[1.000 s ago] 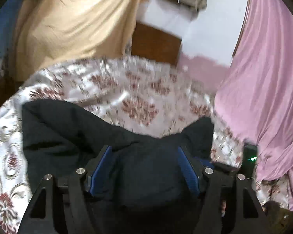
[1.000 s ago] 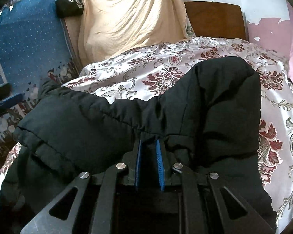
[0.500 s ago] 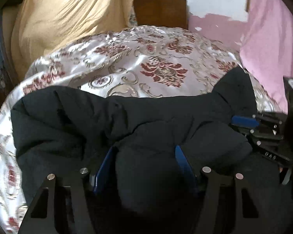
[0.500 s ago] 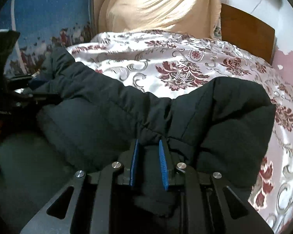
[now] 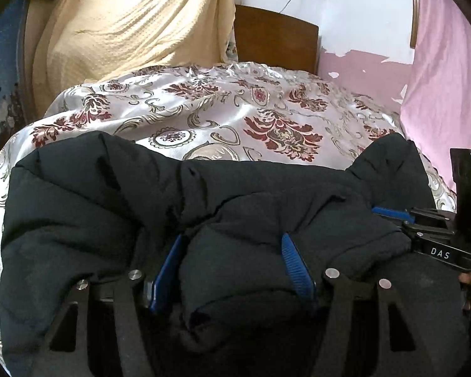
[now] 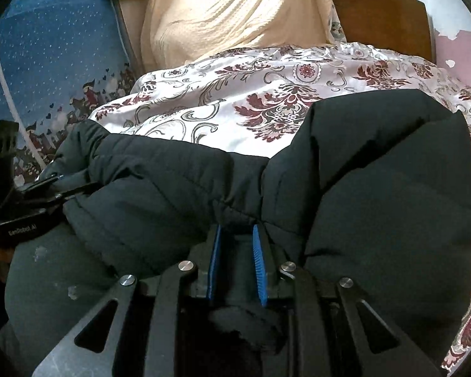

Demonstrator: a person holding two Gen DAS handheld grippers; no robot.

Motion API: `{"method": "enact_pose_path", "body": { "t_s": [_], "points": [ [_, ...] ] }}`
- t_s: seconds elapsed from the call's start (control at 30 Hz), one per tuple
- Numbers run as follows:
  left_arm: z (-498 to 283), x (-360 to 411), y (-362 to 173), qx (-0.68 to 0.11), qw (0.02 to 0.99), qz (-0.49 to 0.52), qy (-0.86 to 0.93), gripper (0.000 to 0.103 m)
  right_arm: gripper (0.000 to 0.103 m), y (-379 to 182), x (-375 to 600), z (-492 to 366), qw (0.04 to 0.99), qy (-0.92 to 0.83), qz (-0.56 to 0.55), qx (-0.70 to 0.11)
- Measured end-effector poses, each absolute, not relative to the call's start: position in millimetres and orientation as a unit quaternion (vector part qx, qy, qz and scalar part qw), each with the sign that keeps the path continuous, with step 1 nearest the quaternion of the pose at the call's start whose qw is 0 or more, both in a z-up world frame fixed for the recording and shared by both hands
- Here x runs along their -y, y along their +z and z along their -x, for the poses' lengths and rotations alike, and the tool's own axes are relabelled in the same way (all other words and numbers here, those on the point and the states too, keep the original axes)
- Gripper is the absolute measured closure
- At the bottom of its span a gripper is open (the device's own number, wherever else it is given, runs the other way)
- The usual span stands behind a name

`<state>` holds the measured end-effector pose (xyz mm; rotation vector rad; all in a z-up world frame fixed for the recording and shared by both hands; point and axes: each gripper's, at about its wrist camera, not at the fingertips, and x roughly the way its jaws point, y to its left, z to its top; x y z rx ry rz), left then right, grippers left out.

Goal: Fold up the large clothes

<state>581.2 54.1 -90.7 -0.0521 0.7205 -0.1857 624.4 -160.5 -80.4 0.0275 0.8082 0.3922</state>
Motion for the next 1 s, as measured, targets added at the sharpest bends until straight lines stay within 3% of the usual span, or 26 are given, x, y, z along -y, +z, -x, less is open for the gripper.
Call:
{"method": "enact_pose_path", "body": {
  "t_s": [0.2, 0.3, 0.43, 0.67, 0.9, 0.97, 1.0],
  "points": [
    [-575, -59, -90, -0.331, 0.937, 0.039, -0.103, 0.04, 0.087, -78, 158, -618, 0.909, 0.179, 0.0, -0.377],
    [-569, -61, -88, -0.316, 0.941, 0.048, -0.11, 0.035, 0.086, -75, 157, -612, 0.915, 0.175, 0.006, -0.364],
    [-559, -69, -85, -0.304, 0.943, 0.072, -0.114, 0.015, 0.084, -69, 159, -604, 0.924, 0.171, 0.01, -0.343],
    [-561, -70, -93, -0.357, 0.92, 0.07, -0.143, 0.012, 0.073, -56, 157, -586, 0.938, 0.144, 0.037, -0.314],
    [-556, -61, -91, -0.383, 0.916, 0.055, -0.104, 0.009, 0.069, -50, 153, -587, 0.921, 0.109, 0.06, -0.368],
    [-546, -62, -88, -0.384, 0.917, 0.071, -0.083, 0.006, 0.048, -45, 157, -582, 0.92, 0.089, 0.04, -0.38],
    [-541, -62, -86, -0.384, 0.917, 0.074, -0.073, 0.005, 0.024, -41, 165, -577, 0.915, 0.071, 0.003, -0.397]
  ]
}}
